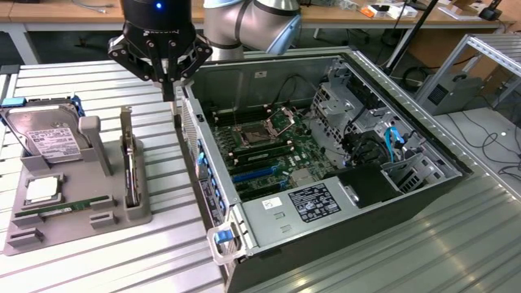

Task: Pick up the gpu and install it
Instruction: 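Reach for the gpu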

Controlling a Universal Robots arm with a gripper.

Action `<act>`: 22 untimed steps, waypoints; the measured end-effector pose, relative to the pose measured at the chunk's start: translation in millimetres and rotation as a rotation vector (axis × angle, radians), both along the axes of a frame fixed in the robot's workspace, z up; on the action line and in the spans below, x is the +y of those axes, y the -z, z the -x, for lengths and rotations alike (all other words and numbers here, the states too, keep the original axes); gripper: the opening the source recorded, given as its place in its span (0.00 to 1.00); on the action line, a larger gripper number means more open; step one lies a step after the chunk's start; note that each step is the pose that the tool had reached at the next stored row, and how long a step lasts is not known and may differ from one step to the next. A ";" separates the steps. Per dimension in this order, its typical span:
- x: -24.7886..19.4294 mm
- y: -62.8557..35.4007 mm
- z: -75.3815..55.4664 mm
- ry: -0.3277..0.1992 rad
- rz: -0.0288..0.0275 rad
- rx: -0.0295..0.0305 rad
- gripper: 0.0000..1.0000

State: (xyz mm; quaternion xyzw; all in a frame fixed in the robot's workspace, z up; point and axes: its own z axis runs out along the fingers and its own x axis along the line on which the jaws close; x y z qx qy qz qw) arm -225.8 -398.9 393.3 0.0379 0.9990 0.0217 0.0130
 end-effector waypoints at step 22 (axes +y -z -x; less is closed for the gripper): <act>0.0 0.0 6.1 0.000 0.0000 0.0000 0.11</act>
